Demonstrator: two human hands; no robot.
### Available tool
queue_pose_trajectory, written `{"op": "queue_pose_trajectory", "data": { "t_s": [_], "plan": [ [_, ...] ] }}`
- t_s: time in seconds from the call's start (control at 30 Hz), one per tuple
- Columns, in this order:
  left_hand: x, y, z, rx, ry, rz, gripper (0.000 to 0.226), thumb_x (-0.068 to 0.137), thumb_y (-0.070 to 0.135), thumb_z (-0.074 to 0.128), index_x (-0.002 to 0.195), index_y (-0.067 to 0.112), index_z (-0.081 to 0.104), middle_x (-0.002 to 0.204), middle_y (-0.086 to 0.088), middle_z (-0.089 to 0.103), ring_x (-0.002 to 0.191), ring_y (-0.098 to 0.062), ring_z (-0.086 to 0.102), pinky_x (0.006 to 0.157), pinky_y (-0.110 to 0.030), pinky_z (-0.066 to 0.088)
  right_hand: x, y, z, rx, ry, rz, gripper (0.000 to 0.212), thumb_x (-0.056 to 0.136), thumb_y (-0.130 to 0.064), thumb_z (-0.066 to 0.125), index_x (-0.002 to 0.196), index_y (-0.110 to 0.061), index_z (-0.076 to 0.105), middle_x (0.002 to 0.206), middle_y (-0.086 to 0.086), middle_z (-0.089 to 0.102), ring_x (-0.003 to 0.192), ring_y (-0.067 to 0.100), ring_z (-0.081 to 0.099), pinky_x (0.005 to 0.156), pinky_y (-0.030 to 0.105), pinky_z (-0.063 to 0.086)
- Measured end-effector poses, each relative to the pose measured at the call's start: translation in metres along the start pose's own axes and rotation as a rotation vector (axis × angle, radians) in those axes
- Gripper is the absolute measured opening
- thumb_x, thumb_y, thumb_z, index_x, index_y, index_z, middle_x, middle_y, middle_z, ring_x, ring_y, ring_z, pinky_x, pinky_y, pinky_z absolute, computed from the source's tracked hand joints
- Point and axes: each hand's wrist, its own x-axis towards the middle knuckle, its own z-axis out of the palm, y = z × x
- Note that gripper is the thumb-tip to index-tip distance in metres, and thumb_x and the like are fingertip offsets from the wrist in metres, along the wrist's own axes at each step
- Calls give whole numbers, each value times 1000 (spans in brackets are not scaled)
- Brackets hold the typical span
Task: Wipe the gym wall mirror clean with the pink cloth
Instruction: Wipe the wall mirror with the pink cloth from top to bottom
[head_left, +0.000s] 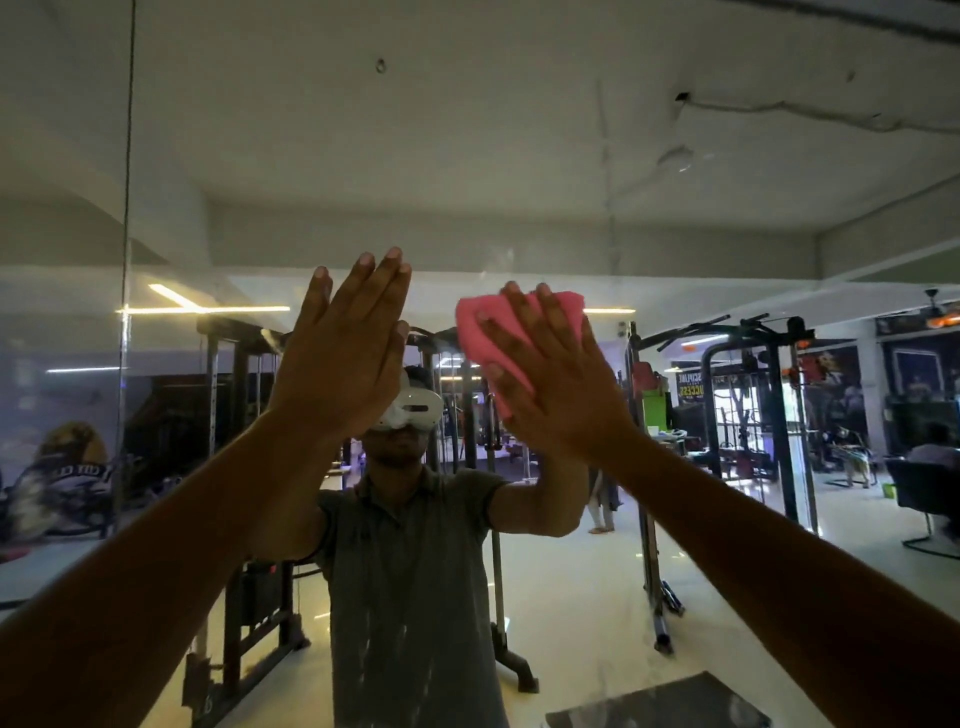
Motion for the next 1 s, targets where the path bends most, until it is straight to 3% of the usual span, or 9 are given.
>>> {"op": "queue_pose_trajectory", "data": {
  "t_s": [0.17,0.33,0.47,0.53,0.63,0.73,0.83,0.93,1.0],
  "plan": [
    [5,7,7,17,48,8,68,109,35,20,172,8,21,180,-12,12,168,-33,8,135,-57,4,71,6,-9,-54,131,389,68,114,-59,19,175,-29,21,182,16,17,167,46,13,131,69,7],
    [11,26,12,-22,41,-21,65,112,34,23,171,9,23,180,-11,15,168,-30,10,136,-56,9,5,1,2,21,15,61,70,115,-60,15,176,-27,17,185,9,1,170,38,-2,133,69,3],
    [11,29,14,-41,37,-26,65,114,41,19,172,10,21,180,-11,14,168,-28,9,136,-53,7,33,68,-7,-88,27,272,69,115,-59,11,176,-26,11,183,15,3,168,46,2,131,74,5],
    [11,33,17,-32,45,-44,66,114,41,20,172,10,21,180,-11,14,168,-29,10,136,-54,8,55,49,-13,-69,65,439,71,112,-56,18,176,-24,16,182,20,13,167,49,11,132,68,10],
    [10,40,17,-37,54,-77,65,115,41,23,172,11,20,181,-11,14,168,-30,10,136,-55,10,25,1,-5,-92,53,205,71,112,-53,33,175,-22,23,181,21,16,167,47,13,130,66,23],
    [8,42,16,-45,50,-80,66,115,43,23,173,12,17,181,-10,11,168,-29,7,136,-52,8,-25,15,-3,18,-50,-17,69,114,-59,25,176,-32,12,185,7,-2,170,36,-6,133,71,7],
    [5,45,15,-57,33,-90,66,115,44,22,174,15,13,182,-8,6,169,-28,1,137,-51,4,2,55,-7,-77,30,86,67,114,-56,23,175,-26,17,183,16,8,168,45,5,131,75,5],
    [4,50,14,-65,37,-104,63,116,41,22,174,19,15,182,-7,5,169,-27,-1,137,-51,4,34,30,-11,-52,74,358,70,114,-58,18,176,-29,12,183,17,6,168,46,4,132,73,8],
    [3,52,12,-74,37,-107,61,116,40,21,173,19,18,182,-7,7,169,-28,2,136,-53,6,14,-2,-2,-75,38,212,70,114,-60,20,176,-30,8,184,15,1,169,44,0,132,72,14]
  ]
}}
